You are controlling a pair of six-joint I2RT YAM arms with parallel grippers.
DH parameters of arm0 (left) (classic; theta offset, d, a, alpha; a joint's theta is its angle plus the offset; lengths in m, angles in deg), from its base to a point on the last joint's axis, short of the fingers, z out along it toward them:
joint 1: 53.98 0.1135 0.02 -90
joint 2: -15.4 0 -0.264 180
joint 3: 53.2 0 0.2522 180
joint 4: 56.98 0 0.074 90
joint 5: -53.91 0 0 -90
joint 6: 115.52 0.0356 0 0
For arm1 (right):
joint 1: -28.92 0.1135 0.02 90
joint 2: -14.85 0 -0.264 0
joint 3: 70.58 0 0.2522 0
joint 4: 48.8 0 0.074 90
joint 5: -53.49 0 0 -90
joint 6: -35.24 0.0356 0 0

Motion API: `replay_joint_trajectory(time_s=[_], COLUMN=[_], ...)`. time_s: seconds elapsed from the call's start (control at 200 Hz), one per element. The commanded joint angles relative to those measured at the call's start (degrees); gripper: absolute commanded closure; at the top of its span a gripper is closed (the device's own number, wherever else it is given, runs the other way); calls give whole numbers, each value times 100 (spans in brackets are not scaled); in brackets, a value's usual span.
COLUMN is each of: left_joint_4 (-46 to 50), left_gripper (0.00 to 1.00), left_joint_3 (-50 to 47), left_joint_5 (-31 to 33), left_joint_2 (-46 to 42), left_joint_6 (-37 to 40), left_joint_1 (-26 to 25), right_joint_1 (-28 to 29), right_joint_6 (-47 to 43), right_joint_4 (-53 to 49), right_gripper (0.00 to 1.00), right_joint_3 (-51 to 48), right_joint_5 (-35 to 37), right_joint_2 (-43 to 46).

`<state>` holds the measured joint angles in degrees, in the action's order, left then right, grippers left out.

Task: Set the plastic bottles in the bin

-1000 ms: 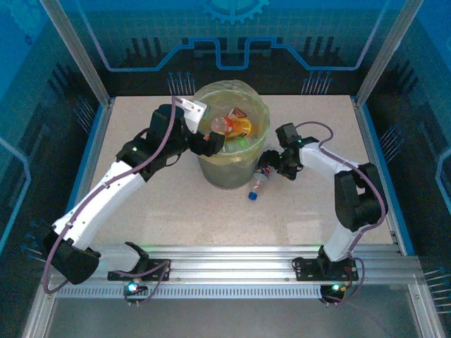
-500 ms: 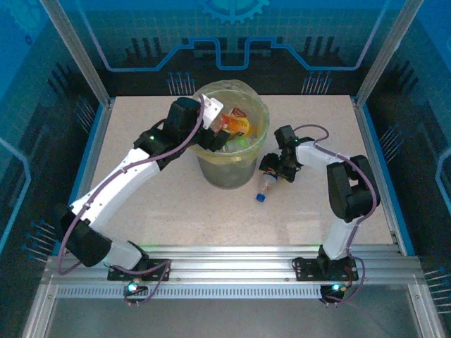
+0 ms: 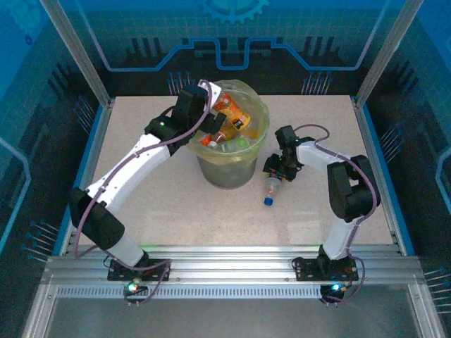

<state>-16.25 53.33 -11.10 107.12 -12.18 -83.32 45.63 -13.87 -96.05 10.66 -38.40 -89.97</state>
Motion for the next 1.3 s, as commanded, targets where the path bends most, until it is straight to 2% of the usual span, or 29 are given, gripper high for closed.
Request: replay_joint_trajectory(time_s=[0.0,0.34,0.54,0.805,0.975,1.151,1.296], left_joint_4=[173,257,319,432,476,433,406], left_gripper=[3,3,2,1,1,1,1], left_joint_3=[257,339,86,-356,-577,-779,-933], left_joint_5=[186,-386,-376,-417,-509,-710,-879], left_joint_2=[64,141,-294,-999,-1238,-1431,-1566], left_joint_6=[-469,-1019,-1354,-2010,-2366,-2698,-2934], left_joint_1=[253,500,501,541,554,571,609], right_joint_1=[-60,-48,61,230,661,1065,1312], right_joint_6=[-56,-284,-681,-1820,-3020,-4120,-4723], right_joint_4=[-208,-542,-1000,-1374,-1273,-1170,-1146], right_gripper=[41,59,62,64,65,67,67], right_joint_3=[-51,-101,125,1399,2691,4048,4982], right_joint_5=[133,506,1049,1292,1225,1314,1029], right_joint_2=[98,942,1971,3014,2810,1999,1240])
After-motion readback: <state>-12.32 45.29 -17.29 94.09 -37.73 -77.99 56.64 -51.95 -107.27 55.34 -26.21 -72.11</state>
